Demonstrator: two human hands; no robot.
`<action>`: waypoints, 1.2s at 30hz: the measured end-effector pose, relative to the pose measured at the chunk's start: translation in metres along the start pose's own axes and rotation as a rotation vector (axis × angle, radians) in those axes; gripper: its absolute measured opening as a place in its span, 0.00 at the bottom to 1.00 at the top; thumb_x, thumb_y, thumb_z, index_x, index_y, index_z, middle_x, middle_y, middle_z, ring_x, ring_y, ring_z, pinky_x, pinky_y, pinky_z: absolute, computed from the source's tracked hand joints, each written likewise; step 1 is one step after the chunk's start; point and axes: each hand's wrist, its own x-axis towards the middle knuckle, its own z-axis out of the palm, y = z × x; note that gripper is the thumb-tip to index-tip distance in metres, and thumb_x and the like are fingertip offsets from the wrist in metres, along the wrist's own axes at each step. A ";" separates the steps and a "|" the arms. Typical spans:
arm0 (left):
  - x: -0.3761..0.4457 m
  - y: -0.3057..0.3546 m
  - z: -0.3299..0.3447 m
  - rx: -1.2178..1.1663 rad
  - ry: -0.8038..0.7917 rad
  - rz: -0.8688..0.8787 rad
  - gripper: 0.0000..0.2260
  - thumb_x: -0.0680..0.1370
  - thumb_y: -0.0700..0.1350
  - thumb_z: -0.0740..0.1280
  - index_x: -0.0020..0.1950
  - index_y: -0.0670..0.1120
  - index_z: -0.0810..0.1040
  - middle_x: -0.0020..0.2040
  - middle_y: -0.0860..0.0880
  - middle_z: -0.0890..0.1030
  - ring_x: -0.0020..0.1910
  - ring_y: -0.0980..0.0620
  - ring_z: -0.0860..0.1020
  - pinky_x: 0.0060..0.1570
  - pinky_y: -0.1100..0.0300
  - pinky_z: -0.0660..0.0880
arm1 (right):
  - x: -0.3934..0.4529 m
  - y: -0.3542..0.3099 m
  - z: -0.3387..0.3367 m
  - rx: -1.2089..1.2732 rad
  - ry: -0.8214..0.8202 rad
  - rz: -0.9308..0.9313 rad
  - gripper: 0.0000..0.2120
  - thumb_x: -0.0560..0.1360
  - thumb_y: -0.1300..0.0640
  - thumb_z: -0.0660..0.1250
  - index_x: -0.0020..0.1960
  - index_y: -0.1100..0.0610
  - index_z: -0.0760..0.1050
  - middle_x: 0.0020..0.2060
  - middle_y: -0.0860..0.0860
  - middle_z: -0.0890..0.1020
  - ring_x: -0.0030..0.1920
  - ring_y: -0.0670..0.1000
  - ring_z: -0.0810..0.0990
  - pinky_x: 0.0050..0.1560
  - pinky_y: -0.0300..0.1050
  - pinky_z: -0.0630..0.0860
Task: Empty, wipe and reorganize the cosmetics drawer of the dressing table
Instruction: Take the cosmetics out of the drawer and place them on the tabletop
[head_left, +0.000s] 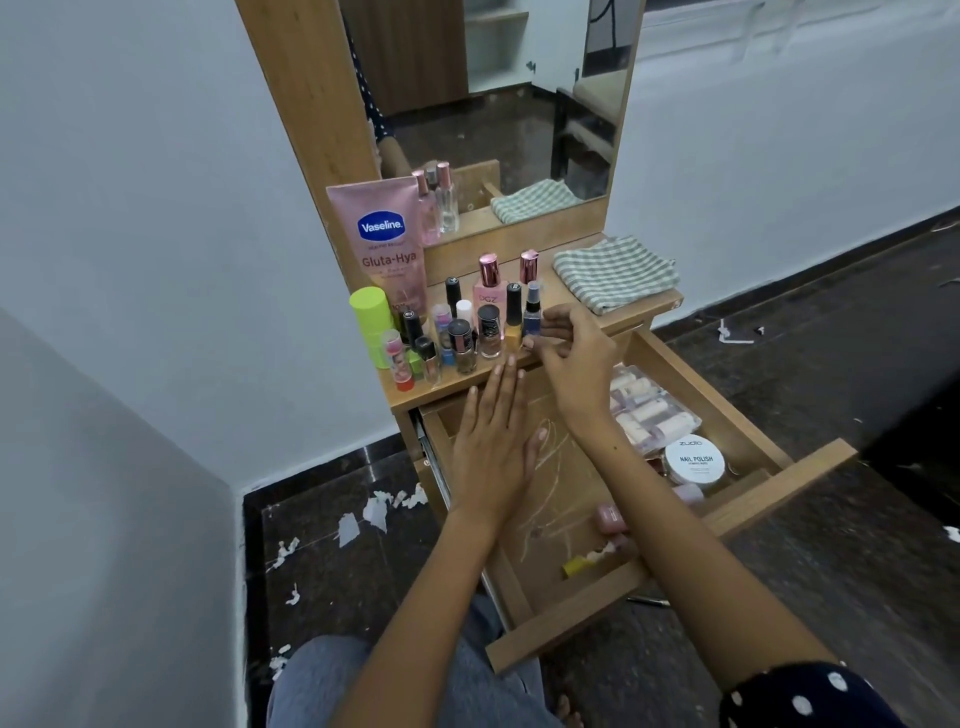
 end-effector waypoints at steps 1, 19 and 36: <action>0.000 0.000 -0.001 -0.005 -0.003 -0.001 0.29 0.81 0.56 0.46 0.77 0.40 0.55 0.78 0.43 0.52 0.77 0.48 0.51 0.73 0.50 0.50 | 0.000 0.000 0.001 0.008 0.000 0.004 0.12 0.71 0.64 0.73 0.52 0.61 0.76 0.46 0.49 0.80 0.48 0.46 0.81 0.47 0.37 0.80; 0.000 0.000 0.000 -0.079 0.028 -0.011 0.28 0.81 0.54 0.49 0.77 0.40 0.56 0.78 0.44 0.53 0.77 0.49 0.51 0.73 0.50 0.48 | -0.022 0.025 -0.117 -0.790 -1.061 -0.138 0.10 0.71 0.60 0.72 0.50 0.50 0.81 0.45 0.43 0.84 0.43 0.38 0.77 0.42 0.24 0.69; 0.000 0.000 -0.002 -0.123 0.016 -0.003 0.27 0.81 0.52 0.48 0.77 0.41 0.55 0.78 0.44 0.51 0.77 0.49 0.49 0.74 0.50 0.45 | -0.041 0.021 -0.093 -0.959 -1.239 -0.085 0.10 0.67 0.51 0.74 0.43 0.47 0.73 0.44 0.46 0.78 0.45 0.49 0.76 0.43 0.43 0.73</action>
